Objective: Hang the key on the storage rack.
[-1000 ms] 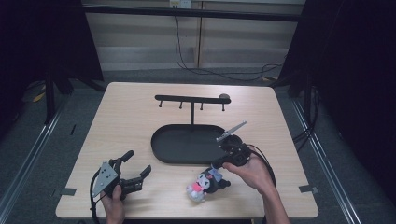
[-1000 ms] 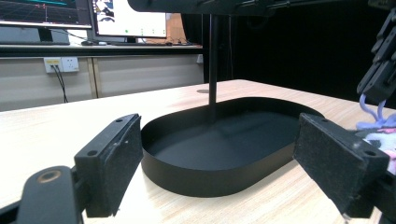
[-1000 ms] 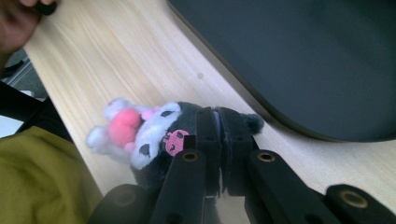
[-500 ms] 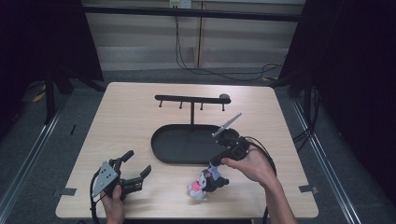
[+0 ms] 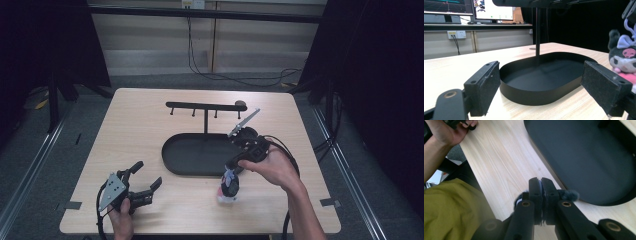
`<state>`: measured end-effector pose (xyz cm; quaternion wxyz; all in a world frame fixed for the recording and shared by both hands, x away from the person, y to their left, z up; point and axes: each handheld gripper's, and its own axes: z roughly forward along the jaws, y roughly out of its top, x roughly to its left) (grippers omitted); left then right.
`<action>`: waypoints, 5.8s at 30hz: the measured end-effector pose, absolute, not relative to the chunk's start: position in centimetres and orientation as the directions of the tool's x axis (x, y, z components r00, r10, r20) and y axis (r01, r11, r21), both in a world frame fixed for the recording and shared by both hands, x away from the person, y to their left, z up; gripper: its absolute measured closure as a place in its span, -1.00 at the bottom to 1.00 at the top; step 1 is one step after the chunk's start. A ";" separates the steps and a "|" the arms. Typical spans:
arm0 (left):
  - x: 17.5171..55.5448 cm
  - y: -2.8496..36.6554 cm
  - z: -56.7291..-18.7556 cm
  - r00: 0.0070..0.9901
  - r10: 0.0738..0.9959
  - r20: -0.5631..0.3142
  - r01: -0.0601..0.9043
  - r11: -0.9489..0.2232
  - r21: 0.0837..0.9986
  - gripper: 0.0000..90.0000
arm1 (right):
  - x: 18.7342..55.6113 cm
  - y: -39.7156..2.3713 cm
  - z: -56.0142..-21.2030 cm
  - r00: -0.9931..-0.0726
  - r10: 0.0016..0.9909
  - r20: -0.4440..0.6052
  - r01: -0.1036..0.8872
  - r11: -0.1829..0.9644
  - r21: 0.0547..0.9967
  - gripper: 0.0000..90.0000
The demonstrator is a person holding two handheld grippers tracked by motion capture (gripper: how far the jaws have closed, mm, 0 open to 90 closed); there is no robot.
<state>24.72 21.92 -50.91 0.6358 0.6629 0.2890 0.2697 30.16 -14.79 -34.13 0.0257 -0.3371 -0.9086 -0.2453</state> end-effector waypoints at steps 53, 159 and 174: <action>24.7 21.9 -50.9 0.689 0.725 -0.011 0.041 -0.025 0.999 -0.66 | 35.9 -12.5 -27.3 -0.811 0.551 0.195 0.573 0.683 0.453 0.94; 24.7 21.9 -50.9 0.690 0.724 -0.006 0.034 -0.024 0.999 -0.66 | 41.5 -13.3 -29.1 -0.707 0.685 0.174 0.656 0.544 0.524 0.73; 24.7 21.9 -50.9 0.688 0.726 -0.009 0.043 -0.028 0.999 -0.66 | 36.7 -15.7 -30.4 -0.685 0.707 0.178 0.579 0.379 0.722 -0.09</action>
